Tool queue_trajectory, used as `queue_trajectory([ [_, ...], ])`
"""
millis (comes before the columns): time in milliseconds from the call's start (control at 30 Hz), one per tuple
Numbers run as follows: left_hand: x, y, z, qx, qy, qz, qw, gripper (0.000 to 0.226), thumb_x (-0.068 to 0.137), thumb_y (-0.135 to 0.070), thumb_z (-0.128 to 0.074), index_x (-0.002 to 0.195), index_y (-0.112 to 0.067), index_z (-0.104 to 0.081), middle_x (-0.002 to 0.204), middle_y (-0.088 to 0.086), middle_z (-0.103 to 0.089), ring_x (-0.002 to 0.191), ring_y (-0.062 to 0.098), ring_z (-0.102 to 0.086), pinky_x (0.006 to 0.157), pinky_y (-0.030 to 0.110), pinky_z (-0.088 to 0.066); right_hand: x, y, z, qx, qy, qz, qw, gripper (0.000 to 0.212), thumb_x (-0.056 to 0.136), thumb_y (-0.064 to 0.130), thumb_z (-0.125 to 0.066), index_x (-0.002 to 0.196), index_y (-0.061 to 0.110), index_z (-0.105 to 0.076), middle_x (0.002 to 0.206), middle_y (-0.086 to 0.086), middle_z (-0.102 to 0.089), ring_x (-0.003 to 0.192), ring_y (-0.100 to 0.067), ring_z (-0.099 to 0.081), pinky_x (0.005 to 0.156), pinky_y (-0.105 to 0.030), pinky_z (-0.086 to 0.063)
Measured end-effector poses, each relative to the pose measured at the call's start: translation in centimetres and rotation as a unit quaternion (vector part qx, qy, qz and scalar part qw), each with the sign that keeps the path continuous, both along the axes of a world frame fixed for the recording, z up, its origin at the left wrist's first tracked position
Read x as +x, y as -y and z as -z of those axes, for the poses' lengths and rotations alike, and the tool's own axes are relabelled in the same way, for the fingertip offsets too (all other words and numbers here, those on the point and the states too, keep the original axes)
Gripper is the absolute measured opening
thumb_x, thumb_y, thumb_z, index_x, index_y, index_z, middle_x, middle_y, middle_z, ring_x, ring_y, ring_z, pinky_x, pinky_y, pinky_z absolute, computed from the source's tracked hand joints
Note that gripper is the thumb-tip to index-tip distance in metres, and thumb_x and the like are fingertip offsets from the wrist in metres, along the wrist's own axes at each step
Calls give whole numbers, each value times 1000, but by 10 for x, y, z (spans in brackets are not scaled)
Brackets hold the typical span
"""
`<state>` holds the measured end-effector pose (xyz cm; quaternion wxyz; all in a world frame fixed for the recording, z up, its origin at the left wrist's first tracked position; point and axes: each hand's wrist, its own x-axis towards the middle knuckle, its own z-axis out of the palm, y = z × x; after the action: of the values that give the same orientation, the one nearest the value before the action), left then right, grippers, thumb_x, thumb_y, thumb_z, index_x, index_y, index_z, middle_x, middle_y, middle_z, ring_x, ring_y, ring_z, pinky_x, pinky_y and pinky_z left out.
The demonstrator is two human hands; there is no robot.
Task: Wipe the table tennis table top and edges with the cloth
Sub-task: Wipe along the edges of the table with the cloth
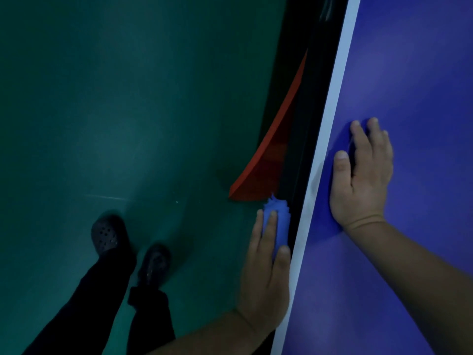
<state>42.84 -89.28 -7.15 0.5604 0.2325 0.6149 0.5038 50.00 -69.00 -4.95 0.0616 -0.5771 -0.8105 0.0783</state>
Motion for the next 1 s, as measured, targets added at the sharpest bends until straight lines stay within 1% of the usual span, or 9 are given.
queue_trajectory([
  [200, -49, -128, -5, 51, -45, -3, 998, 57, 106, -36, -30, 160, -28, -16, 169, -5, -13, 153, 1, -6, 108, -1, -2, 0, -1, -1, 1, 4, 2, 1000, 58, 103, 43, -32, 155, 18, -35, 166, -7, -22, 154, -30, -14, 124, -51, -12],
  [300, -69, -188, -10, 46, -24, 0, 999, 52, 109, -25, -30, 160, -19, -20, 168, -8, -15, 153, 6, -6, 108, 4, -1, -1, -2, -1, 0, 2, 0, 1000, 59, 103, 44, -31, 155, 17, -36, 166, -8, -22, 154, -31, -14, 124, -52, -13],
  [467, -46, -119, -6, 62, -53, -6, 997, 58, 106, -40, -32, 160, -33, -12, 169, -10, -9, 152, -3, -4, 110, 0, -3, -1, -3, -1, -2, 3, 2, 1000, 60, 103, 45, -30, 155, 18, -36, 166, -7, -23, 154, -30, -14, 124, -54, -13],
  [600, -26, -54, -17, 36, -14, 26, 999, 58, 105, -45, -35, 153, -51, -3, 168, -16, 1, 147, -14, 2, 107, -3, -5, -2, -1, -1, -5, 6, 3, 1000, 58, 103, 45, -30, 156, 19, -35, 166, -6, -22, 154, -30, -13, 123, -55, -13],
  [733, -52, -127, -8, 12, -46, 57, 997, 64, 107, -40, -39, 161, -34, -4, 170, -6, 0, 149, -7, 2, 99, -7, 4, -3, -2, -2, -8, 19, 8, 1000, 59, 102, 45, -31, 155, 18, -35, 166, -7, -23, 154, -30, -13, 123, -53, -13],
  [800, -73, -176, -8, 0, -42, 69, 997, 64, 107, -34, -39, 162, -28, -5, 170, -2, 0, 152, 5, -2, 101, -1, 5, -3, -1, -3, -11, 25, 10, 1000, 59, 103, 45, -30, 156, 19, -35, 166, -6, -22, 154, -30, -12, 123, -54, -13],
  [867, -87, -203, -13, 17, -40, 74, 996, 59, 109, -30, -36, 162, -22, -10, 170, -2, -1, 154, 11, -1, 111, 13, 0, -3, -1, -4, -13, 34, 6, 999, 59, 103, 46, -29, 156, 20, -33, 166, -6, -21, 154, -30, -12, 123, -56, -13],
  [933, -91, -201, -18, 28, -15, 69, 997, 53, 110, -33, -28, 161, -25, -12, 167, -11, -2, 151, 0, 3, 124, 27, -1, -5, -2, -6, -21, 42, 5, 999, 59, 103, 45, -29, 156, 20, -33, 166, -6, -21, 154, -31, -13, 122, -58, -14],
  [1000, -87, -178, -16, 47, -27, 76, 996, 44, 110, -38, -20, 150, -42, -4, 157, -28, 3, 139, -21, 10, 126, 30, -2, -5, -1, -7, -39, 42, 11, 998, 58, 103, 44, -30, 155, 20, -35, 166, -7, -21, 153, -32, -14, 122, -58, -14],
])
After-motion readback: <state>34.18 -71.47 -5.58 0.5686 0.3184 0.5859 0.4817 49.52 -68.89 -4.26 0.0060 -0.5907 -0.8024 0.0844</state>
